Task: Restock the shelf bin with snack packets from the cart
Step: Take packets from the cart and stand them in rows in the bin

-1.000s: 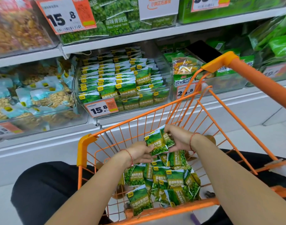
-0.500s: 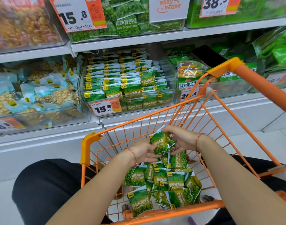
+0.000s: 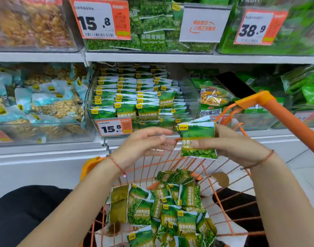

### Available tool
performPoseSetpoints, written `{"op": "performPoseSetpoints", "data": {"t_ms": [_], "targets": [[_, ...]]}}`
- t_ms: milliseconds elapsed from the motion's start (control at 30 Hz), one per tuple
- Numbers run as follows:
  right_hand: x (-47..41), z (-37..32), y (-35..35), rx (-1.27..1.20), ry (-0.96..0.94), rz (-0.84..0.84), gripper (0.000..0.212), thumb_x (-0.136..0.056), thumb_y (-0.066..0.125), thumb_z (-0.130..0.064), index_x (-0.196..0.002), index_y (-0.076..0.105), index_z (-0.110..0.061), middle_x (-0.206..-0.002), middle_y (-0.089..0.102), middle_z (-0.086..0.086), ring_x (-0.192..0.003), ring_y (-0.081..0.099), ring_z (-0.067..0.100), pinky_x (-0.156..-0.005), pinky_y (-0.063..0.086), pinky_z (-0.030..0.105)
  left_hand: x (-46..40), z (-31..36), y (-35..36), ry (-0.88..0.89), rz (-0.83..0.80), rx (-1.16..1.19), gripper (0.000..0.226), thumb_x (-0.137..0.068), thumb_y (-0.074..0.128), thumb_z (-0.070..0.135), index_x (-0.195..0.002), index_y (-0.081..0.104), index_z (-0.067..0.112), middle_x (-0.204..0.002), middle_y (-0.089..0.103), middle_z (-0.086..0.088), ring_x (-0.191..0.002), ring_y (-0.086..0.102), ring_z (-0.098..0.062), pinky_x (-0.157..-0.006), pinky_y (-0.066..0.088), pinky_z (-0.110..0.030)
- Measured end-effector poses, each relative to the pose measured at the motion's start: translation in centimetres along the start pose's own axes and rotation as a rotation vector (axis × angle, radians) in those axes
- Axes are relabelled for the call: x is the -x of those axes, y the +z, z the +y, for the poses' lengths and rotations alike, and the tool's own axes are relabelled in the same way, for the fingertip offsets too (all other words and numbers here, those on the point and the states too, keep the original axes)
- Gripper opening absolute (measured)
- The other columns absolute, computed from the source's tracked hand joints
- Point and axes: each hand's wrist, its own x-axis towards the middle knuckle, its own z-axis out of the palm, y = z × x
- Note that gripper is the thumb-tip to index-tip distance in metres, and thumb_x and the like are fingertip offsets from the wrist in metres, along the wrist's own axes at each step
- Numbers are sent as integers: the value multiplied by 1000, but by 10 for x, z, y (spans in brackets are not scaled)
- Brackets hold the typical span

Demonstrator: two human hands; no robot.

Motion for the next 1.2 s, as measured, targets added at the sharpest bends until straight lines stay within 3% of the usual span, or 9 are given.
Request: {"op": "performPoseSetpoints", "data": {"t_ms": [100,200,267,333,400,600,833,1033,1200], "targets": [[-19,-27,-8,-78,-104,262,29,-74,76,-28,-88,52,-19,-71,65,-6,-62,57,2,-56,43,18,-8,-12,-23,351,481,-20,22,-92,52,-1,-88,64,18,-72,72,5,-68,66,-10,-68,55,-25],[-65,-39,-12,-55,-135,352,67,-56,85,-50,-108,60,-17,-105,70,2,-98,66,14,-93,51,38,-19,-34,-34,417,705,-289,25,-88,54,10,-81,62,32,-73,68,9,-71,63,-9,-69,51,-26],[-91,-42,-12,-63,-74,370,102,-53,87,-51,-138,44,-14,-139,51,4,-125,50,22,-108,38,44,-22,-42,-34,418,698,-391,27,-89,53,14,-81,60,38,-75,67,14,-71,61,-7,-66,48,-21],[-116,-38,-14,-86,8,400,105,-68,83,-27,-149,19,-7,-153,28,8,-137,32,26,-111,31,43,-21,-43,-33,409,685,-481,23,-88,49,22,-82,58,43,-77,66,18,-72,61,-4,-63,47,-21],[-135,-34,-14,-139,35,391,105,-70,81,-11,-150,12,-4,-154,24,12,-139,28,29,-111,31,45,-21,-43,-34,414,681,-517,21,-87,46,26,-84,56,44,-78,65,19,-73,60,-3,-62,47,-22],[-163,-27,-10,-318,42,306,101,-68,71,13,-150,15,-6,-154,24,14,-141,24,31,-115,25,45,-21,-46,-35,447,650,-562,18,-89,46,23,-91,60,33,-79,63,19,-71,57,1,-57,46,-19],[-169,-22,-6,-3,110,407,85,-78,72,2,-148,24,-8,-149,32,13,-134,36,30,-103,35,35,-24,-49,-37,427,650,-537,19,-89,45,25,-87,59,38,-77,64,16,-64,56,-5,-54,44,-20],[-168,-26,-3,-18,76,369,85,-84,65,2,-152,16,-14,-157,17,7,-142,23,27,-108,29,35,-25,-51,-37,409,633,-571,18,-89,46,24,-89,62,33,-75,62,19,-61,54,-1,-52,37,-13],[-174,-30,5,-50,35,394,84,-83,64,4,-151,20,-18,-156,19,7,-140,27,26,-94,35,28,-25,-49,-36,406,640,-568,20,-89,46,25,-87,59,39,-76,63,17,-65,58,-7,-55,47,-24]]}}
